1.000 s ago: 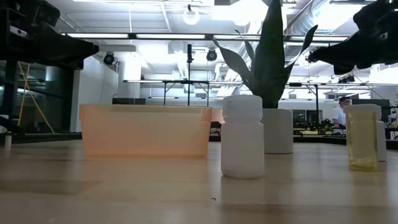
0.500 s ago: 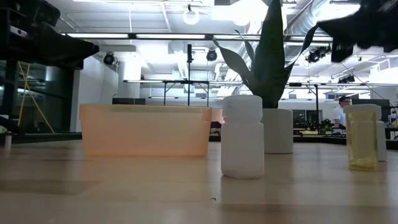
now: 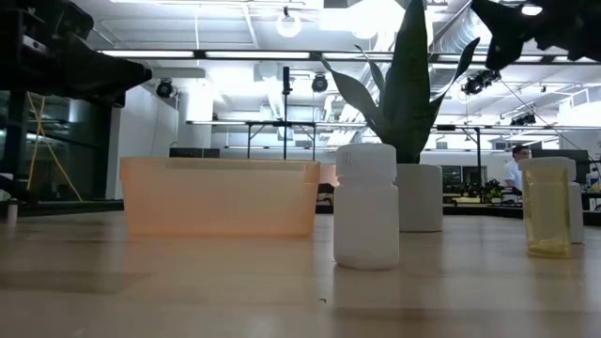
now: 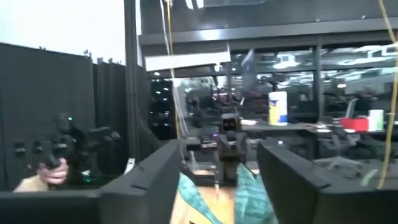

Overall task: Pick and place pill bottles into a basket
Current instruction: Put the right white pill bottle into the orange container

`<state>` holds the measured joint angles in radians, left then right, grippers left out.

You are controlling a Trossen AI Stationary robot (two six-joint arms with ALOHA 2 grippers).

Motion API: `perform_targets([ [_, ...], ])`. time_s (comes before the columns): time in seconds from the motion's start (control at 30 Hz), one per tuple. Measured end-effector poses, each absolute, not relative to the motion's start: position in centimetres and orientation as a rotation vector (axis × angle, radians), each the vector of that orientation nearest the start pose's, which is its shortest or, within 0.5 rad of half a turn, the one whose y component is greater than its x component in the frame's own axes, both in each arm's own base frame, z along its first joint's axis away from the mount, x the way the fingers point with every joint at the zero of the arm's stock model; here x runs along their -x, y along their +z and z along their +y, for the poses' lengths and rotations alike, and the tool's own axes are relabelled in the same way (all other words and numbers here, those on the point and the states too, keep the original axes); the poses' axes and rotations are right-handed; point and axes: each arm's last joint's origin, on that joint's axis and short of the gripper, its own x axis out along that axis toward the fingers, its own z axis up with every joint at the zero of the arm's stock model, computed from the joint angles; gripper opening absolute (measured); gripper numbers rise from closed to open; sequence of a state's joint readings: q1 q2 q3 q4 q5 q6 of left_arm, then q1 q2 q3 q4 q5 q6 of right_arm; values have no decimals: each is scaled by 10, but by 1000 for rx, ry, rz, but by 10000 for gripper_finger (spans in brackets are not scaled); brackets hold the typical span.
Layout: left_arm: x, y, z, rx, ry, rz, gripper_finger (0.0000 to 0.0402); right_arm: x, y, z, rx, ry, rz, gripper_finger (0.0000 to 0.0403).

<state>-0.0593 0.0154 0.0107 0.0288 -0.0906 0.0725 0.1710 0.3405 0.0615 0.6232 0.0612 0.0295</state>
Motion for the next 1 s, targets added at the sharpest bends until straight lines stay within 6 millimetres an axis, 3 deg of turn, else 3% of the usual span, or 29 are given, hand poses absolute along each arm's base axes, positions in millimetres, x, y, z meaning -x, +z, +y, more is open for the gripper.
perform_targets([
  [0.17,-98,169,-3,-69,35,-22,117,-136,235,25,-71,74,-235,237],
  [0.37,-98,169,-3,-70,48,-22,117,-170,269,43,-56,-19,86,238],
  [0.6,-98,169,-3,-72,51,-21,117,-182,307,84,-89,36,213,238],
  [0.83,-98,169,-3,-72,51,-22,117,-180,294,123,-171,-111,426,238],
  [1.0,-98,169,-3,-72,50,-22,117,-185,283,143,-213,-92,494,238],
])
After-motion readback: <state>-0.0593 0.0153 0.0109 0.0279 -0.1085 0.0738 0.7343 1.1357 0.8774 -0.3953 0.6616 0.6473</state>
